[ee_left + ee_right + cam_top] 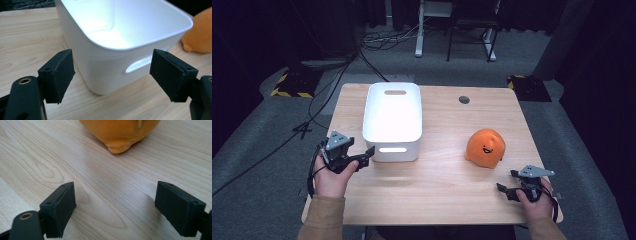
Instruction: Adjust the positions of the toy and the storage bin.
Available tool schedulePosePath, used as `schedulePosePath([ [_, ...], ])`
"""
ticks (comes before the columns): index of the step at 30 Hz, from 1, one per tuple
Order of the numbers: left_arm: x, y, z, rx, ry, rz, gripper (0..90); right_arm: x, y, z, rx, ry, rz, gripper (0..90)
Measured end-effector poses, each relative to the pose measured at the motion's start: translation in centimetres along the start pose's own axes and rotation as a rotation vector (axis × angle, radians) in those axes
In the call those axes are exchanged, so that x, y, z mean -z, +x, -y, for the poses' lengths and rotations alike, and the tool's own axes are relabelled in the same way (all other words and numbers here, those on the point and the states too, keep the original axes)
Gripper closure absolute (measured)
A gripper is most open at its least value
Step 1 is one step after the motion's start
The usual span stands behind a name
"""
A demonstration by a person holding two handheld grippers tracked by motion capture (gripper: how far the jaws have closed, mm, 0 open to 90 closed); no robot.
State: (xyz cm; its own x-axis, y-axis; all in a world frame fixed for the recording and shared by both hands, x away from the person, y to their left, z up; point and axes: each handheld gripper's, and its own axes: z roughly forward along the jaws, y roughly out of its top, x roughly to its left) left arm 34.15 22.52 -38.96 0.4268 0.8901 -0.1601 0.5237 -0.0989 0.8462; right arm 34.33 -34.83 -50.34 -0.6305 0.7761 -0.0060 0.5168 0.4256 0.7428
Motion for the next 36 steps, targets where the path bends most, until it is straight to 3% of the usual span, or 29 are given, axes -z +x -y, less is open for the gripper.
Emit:
schedulePosePath([
  [8, -0.9, 0.6, -1.4, 0.005, -0.011, -0.019, 24.3, 0.0, 0.0, 0.0, 0.0, 0.0, 0.001, 17.2],
  [12, -2.4, 1.4, -1.7, 0.034, -0.02, -0.045, 25.7, 0.0, 0.0, 0.0, 0.0, 0.0, 0.0, 17.2],
  [17, -3.8, 1.8, -1.7, 0.038, -0.018, -0.073, 27.5, 0.0, 0.0, 0.0, 0.0, 0.0, 0.0, 17.3],
  [26, -5.2, 2.0, -1.7, 0.062, -0.003, -0.066, 34.3, 0.0, 0.0, 0.0, 0.0, 0.0, 0.001, 17.2],
  [29, -5.2, 1.7, -1.7, 0.039, -0.005, -0.041, 42.6, 0.0, 0.0, 0.0, 0.0, 0.0, 0.0, 17.2],
  [36, -4.7, 1.5, -1.5, 0.0, -0.007, -0.015, 42.7, 0.0, 0.0, 0.0, 0.0, 0.0, 0.0, 17.2],
])
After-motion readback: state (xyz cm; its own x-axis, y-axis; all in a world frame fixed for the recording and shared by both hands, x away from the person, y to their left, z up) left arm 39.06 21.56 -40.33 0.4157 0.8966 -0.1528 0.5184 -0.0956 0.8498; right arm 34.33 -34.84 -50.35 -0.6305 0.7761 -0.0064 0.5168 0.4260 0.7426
